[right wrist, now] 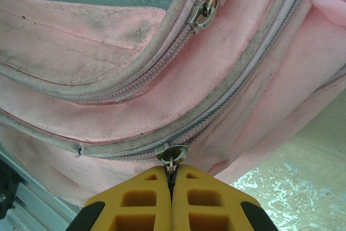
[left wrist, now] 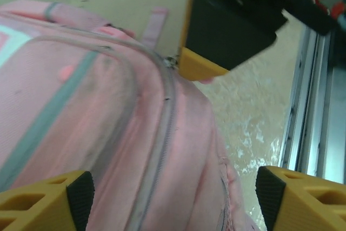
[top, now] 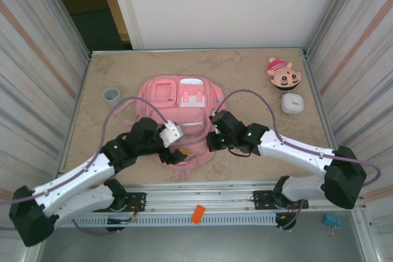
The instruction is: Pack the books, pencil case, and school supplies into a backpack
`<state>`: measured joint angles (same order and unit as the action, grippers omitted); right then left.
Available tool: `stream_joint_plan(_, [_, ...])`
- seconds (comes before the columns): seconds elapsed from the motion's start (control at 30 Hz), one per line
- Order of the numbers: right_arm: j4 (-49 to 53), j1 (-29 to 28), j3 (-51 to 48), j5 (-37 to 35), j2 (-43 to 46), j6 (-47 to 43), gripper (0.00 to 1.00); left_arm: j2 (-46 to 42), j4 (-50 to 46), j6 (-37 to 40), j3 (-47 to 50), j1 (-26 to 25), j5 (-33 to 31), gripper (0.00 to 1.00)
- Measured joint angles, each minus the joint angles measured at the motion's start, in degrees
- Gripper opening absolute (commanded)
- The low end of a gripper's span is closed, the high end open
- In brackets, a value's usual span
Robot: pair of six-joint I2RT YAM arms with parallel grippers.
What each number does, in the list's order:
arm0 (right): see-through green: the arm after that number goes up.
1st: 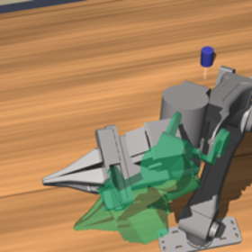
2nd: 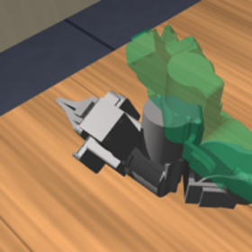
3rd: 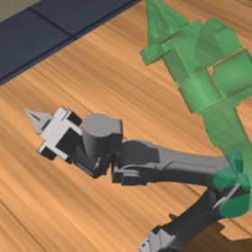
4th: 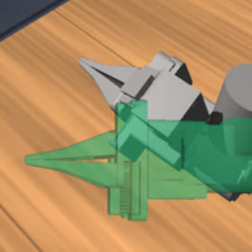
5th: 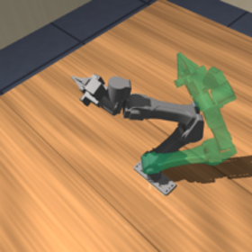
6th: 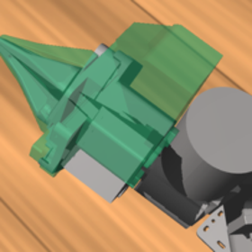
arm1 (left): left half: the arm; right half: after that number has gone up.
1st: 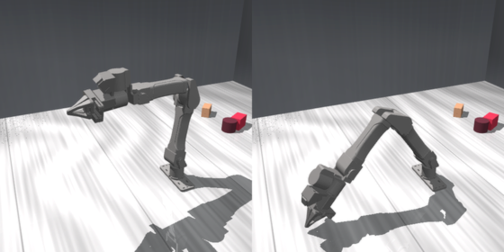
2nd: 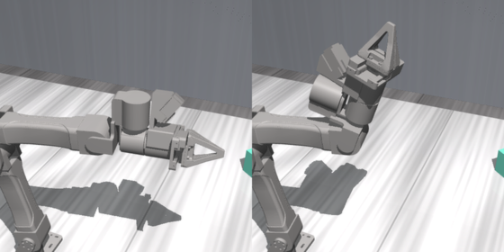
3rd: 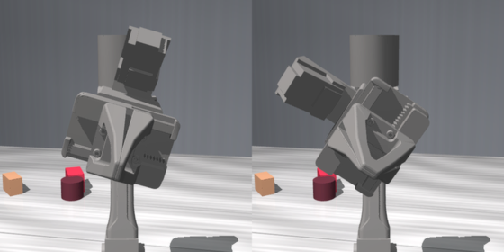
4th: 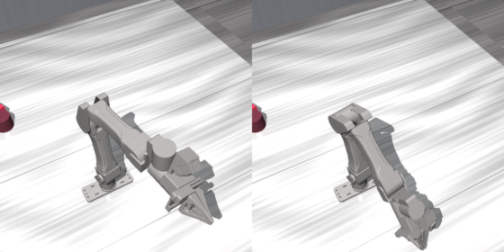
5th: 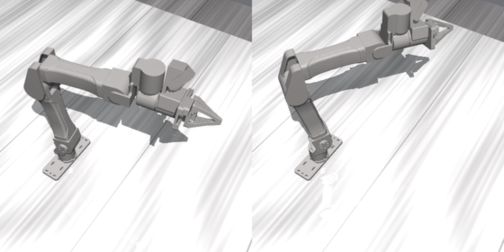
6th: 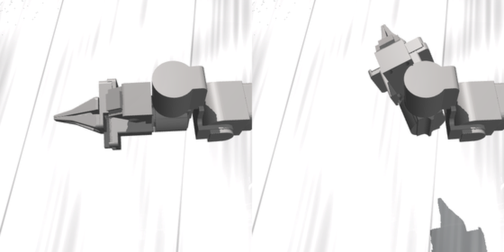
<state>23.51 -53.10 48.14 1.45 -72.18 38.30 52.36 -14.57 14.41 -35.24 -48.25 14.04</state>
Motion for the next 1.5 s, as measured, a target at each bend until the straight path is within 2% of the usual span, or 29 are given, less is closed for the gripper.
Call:
stream_joint_plan(0.07, [-0.02,0.0,0.0,0.02,-0.04,0.0,0.0,3.43,1.55,3.69,-0.09,-2.38,-2.23,0.8])
stream_joint_plan(0.17, [-0.07,0.0,0.0,0.13,-0.15,0.02,0.0,8.55,3.8,6.86,-0.55,-3.21,-5.84,0.76])
stream_joint_plan(0.3, [-0.35,0.0,-0.13,0.15,-0.22,0.04,0.0,12.96,7.26,9.07,-0.87,-3.26,-10.47,0.65])
stream_joint_plan(0.47, [-1.11,0.26,-0.9,0.22,-0.22,0.09,0.0,13.97,10.78,10.32,-0.57,-3.5,-14.1,0.37])
stream_joint_plan(0.53, [-1.33,0.35,-0.92,0.2,-0.22,0.2,0.0,13.88,11.56,10.75,-0.39,-3.58,-13.62,0.2])
stream_joint_plan(0.63, [-1.64,0.37,-0.94,0.22,-0.22,0.2,0.0,12.46,12.26,11.23,1.01,-3.61,-12.15,0.06])
stream_joint_plan(0.67, [-1.7,0.37,-0.94,0.2,-0.22,0.2,0.0,11.74,12.59,11.32,1.53,-3.56,-11.93,0.05])
stream_joint_plan(0.8, [-2.54,0.57,-0.94,0.24,-0.37,0.44,0.15,8.11,13.68,11.52,3.54,-3.5,-11.26,0.02])
stream_joint_plan(0.97, [-3.23,0.59,-1.07,1.18,-1.31,0.48,0.19,4.94,13.51,11.47,5.07,-3.45,-10.58,0.02])
stream_joint_plan(1.03, [-3.78,0.59,-1.07,1.51,-1.77,0.48,0.16,4.5,13.35,11.45,5.18,-3.45,-10.43,0.02])
stream_joint_plan(1.13, [-4.48,0.57,-1.07,1.92,-2.27,0.33,0.0,4.39,13.4,11.32,5.22,-3.45,-10.32,0.02])
stream_joint_plan(1.33, [-4.07,1.01,-1.07,1.86,-2.21,0.7,0.0,4.37,13.31,11.3,5.27,-3.45,-10.16,0.01])
stream_joint_plan(1.5, [-3.58,6.45,-1.14,3.58,-1.25,1.05,0.0,3.41,13.05,11.37,5.27,-3.32,-10.19,0.0])
